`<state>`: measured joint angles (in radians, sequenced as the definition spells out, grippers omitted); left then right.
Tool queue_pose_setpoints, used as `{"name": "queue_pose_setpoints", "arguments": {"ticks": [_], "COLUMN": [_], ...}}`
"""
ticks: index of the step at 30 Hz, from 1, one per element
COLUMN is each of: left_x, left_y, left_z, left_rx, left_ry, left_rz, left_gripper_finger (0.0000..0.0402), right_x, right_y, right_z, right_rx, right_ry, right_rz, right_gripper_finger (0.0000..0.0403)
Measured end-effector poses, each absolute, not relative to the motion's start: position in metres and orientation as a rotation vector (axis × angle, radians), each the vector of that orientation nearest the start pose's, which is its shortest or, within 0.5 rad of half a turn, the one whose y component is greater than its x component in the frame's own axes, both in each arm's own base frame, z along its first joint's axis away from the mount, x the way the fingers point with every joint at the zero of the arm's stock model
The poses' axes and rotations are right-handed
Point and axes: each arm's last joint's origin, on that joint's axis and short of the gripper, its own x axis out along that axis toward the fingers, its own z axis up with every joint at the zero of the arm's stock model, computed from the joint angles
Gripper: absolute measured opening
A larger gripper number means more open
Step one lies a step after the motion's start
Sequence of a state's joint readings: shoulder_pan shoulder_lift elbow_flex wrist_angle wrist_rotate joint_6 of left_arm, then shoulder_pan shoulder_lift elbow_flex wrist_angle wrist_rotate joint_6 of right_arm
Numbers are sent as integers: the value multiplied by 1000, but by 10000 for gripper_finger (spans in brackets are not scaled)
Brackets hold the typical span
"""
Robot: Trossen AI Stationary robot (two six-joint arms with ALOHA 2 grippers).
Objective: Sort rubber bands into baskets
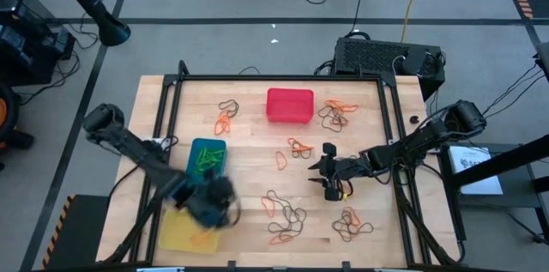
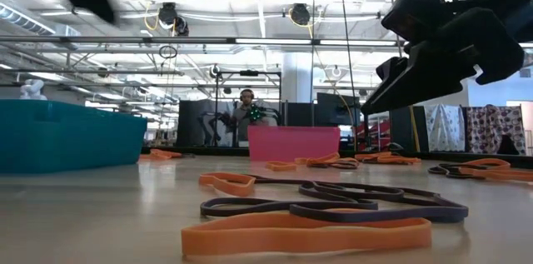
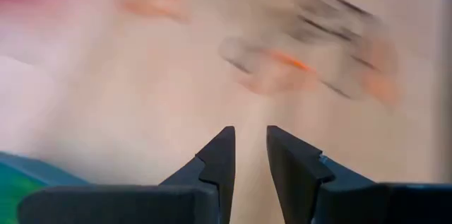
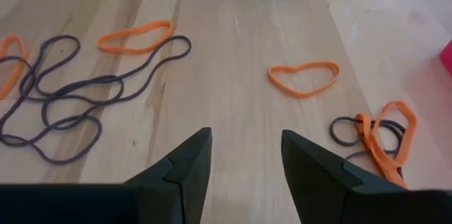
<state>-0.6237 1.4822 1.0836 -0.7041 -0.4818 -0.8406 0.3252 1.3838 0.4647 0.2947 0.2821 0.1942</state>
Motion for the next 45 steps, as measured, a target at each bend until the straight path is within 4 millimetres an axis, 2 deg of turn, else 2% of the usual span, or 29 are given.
{"name": "queue_pose_setpoints", "arguments": {"ticks": [5, 8, 12, 16, 22, 29, 36, 45], "left_x": [277, 286, 282, 270, 261, 264, 266, 266], "left_y": [-74, -20, 47, 91, 116, 129, 137, 139], "left_z": [242, 242, 241, 234, 208, 182, 154, 148], "left_rx": [-139, -160, -291, -458, -504, -452, -386, -331], "left_ry": [939, 988, 1009, 1035, 1148, 1261, 1383, 1423], "left_rz": [450, 517, 682, 781, 759, 764, 797, 814], "left_gripper_finger": [91, 91, 91, 91, 91, 91, 91, 91], "right_x": [233, 232, 229, 226, 221, 217, 217, 217], "right_y": [70, 71, 75, 81, 91, 101, 102, 102], "right_z": [146, 145, 144, 143, 142, 142, 142, 142], "right_rx": [32, 68, 92, 95, 115, 119, 125, 125], "right_ry": [623, 635, 656, 666, 685, 685, 685, 684], "right_rz": [-32, -42, -40, -19, 4, 40, 38, 37], "right_gripper_finger": [165, 165, 165, 165, 165, 165, 165, 165]}}
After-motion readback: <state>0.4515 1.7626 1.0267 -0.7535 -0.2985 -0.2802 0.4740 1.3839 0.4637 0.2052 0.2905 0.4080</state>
